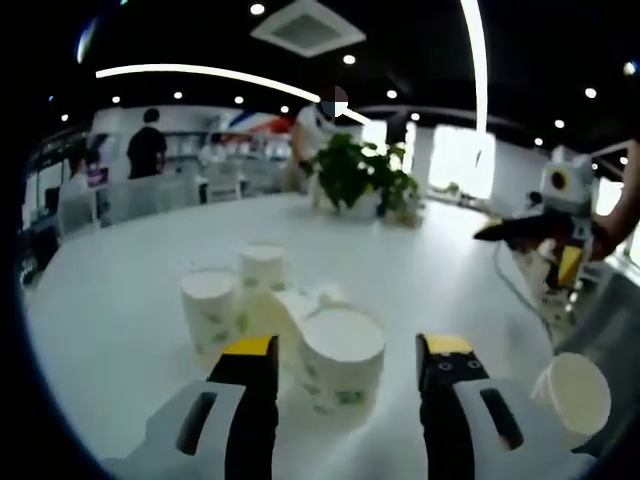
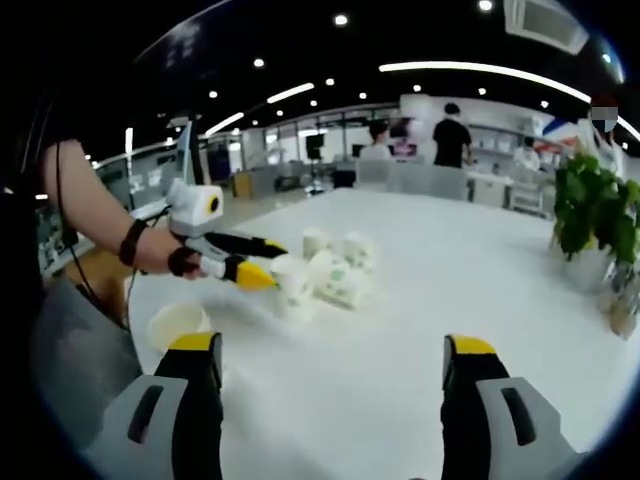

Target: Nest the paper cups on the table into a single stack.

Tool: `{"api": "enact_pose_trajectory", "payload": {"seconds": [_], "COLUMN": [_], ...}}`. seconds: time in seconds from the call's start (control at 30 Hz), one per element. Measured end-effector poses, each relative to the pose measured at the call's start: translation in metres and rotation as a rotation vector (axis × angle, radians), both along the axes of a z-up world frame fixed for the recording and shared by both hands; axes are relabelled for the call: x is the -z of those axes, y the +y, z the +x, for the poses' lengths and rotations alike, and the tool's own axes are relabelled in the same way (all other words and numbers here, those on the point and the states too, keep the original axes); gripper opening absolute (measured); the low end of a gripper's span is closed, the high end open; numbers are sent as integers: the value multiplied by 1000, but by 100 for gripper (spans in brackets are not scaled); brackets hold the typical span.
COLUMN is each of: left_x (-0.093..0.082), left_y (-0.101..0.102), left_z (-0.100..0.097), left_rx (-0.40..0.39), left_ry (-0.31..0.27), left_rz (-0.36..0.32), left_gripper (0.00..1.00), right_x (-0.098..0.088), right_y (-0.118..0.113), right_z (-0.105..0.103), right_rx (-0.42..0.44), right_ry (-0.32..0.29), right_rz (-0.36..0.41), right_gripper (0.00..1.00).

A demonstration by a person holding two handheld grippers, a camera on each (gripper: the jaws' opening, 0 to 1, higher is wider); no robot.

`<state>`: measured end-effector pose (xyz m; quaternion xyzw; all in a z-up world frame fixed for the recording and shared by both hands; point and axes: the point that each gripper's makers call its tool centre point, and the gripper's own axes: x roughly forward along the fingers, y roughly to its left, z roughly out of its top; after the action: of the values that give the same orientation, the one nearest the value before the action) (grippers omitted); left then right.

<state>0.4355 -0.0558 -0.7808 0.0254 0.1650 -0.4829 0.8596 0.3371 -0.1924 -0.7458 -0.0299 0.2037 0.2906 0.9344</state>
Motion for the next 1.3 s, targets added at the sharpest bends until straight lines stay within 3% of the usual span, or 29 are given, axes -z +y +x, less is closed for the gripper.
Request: {"api": "enact_pose_trajectory", "payload": {"seconds": [0.37,0.93,1.3], "left_x": [9,11,9], "left_y": [-6,-11,-12], "left_z": [1,4,3], "left_rx": [23,52,56], "left_ry": [17,26,39], "left_rz": [19,38,27], "left_gripper": [50,37,37], "right_x": [1,1,1], "right_y": [-4,-10,-9], "right_z": [-1,-1,2], "right_rx": [13,22,16], "right_ry": [-5,-5,-6], "right_rz": [-2,-10,-7], "right_gripper": [89,88,87]}}
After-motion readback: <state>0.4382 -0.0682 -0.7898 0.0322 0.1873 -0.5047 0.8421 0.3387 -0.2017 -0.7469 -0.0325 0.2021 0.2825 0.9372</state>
